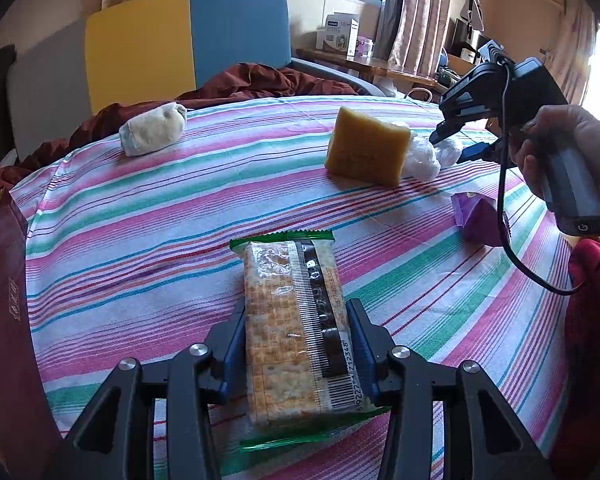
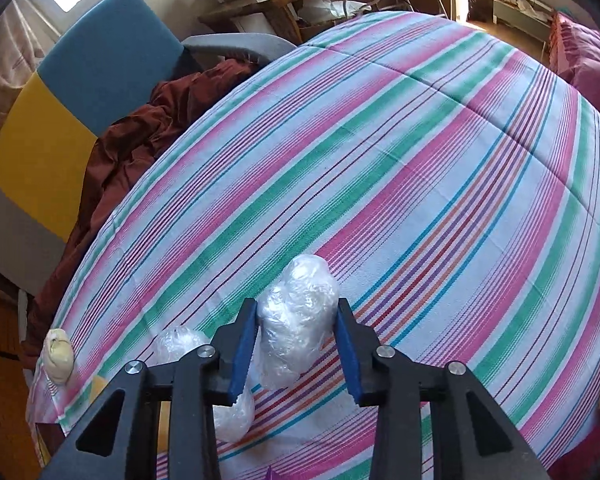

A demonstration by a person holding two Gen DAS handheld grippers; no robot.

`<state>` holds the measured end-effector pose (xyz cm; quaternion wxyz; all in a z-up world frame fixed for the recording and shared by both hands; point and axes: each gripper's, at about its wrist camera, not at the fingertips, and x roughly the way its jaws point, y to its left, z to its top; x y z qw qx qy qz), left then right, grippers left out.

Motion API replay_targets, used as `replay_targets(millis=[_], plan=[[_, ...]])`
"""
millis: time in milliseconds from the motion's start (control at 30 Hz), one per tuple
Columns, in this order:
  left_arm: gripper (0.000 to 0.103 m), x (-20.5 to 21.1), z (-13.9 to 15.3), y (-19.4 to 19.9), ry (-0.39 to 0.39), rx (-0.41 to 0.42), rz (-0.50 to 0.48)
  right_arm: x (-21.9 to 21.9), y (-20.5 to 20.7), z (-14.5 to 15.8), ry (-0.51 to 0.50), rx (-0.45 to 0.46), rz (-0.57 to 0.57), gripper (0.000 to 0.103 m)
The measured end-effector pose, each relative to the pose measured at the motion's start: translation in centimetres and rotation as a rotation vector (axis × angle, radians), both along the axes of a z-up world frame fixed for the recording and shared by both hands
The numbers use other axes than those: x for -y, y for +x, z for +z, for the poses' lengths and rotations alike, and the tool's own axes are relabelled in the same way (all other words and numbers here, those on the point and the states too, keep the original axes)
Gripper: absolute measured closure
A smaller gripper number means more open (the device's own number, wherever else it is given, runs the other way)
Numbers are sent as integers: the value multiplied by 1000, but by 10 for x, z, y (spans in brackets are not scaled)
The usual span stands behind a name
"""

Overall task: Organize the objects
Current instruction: 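Hold the cracker packet with the left gripper while the right gripper grasps a plastic-wrapped bundle, then carry the cracker packet over the gold tray with the left gripper while the right gripper holds the bundle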

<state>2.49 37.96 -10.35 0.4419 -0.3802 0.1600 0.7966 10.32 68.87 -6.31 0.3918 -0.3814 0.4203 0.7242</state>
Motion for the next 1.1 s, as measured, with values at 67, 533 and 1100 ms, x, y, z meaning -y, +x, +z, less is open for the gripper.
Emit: replay_targets(millis=[67, 533, 1100], plan=[[56, 0, 0, 0, 0, -1, 0, 10, 5, 14, 45, -14, 19, 66], [56, 0, 0, -1, 4, 0, -1, 144, -29, 38, 120, -73, 581, 66], [56, -2, 0, 2, -10, -24, 2, 154, -45, 5, 171, 188, 665, 66]])
